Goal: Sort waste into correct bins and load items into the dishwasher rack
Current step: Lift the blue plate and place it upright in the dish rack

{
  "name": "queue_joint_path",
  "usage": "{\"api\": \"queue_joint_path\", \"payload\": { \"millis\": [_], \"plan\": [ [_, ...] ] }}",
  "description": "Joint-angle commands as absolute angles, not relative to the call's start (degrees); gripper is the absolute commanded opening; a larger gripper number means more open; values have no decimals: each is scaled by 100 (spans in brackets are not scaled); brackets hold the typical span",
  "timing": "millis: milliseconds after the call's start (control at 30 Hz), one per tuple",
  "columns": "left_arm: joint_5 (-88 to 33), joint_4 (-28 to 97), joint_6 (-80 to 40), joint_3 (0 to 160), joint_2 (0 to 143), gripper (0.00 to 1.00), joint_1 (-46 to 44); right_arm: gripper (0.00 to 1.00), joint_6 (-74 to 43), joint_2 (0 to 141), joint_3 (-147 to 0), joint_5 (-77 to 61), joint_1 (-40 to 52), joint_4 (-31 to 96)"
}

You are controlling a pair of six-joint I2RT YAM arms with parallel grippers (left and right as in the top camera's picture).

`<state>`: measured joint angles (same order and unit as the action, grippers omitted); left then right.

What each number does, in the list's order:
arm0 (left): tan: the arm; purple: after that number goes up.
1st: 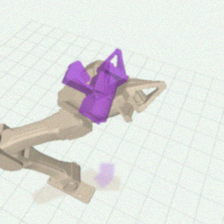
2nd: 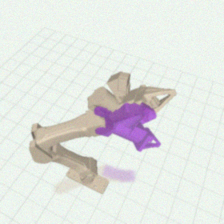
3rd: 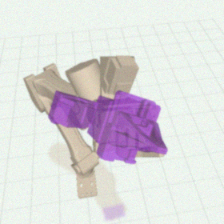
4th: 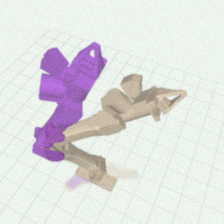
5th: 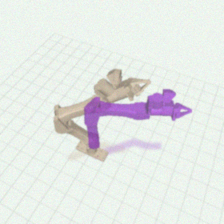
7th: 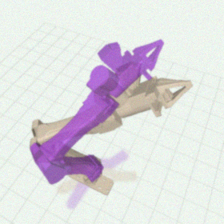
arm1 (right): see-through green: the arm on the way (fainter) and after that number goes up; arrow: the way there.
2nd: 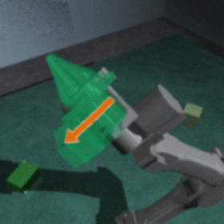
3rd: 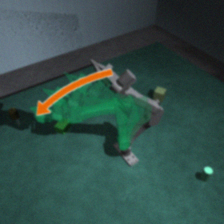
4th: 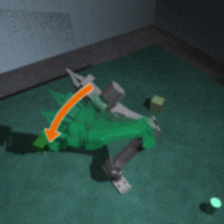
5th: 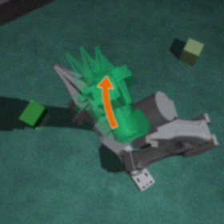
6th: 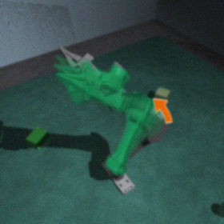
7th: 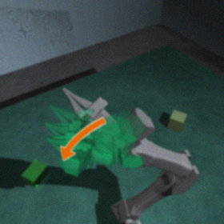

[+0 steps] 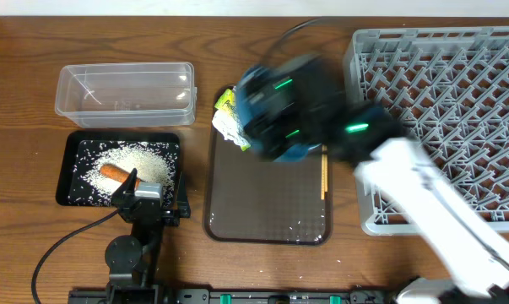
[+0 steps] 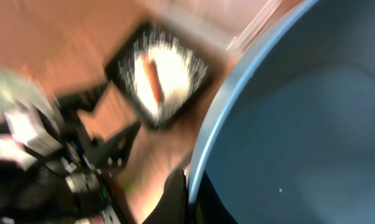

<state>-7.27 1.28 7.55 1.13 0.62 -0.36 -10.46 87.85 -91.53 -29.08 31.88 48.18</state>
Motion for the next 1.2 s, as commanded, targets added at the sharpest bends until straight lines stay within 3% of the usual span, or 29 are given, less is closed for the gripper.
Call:
{"api": "queue_joint_path", "payload": {
  "millis": [0,267,467,667,1000,1167],
  "plan": [
    [-788,333,810,23,23,96,-8,1,-735,8394,-9258,-4119,2110,4849],
    [-788,336,810,23,23,96,-8,1,-272,8552,-9168,-5913,-843,4515],
    [-788,333,810,23,23,96,-8,1,-250,9142,-9133,-6351,-1900,3730],
    [-788,336,810,23,23,96,-8,1,-364,9972,-9133,-7087,-2327,2517],
    [-788,333,810,23,23,96,-8,1,-1673,11334,-9133,-7684,-2403,451],
    [-788,333,810,23,23,96,-8,1,-1868,11544,-9133,-7653,-2445,340]
  ]
}}
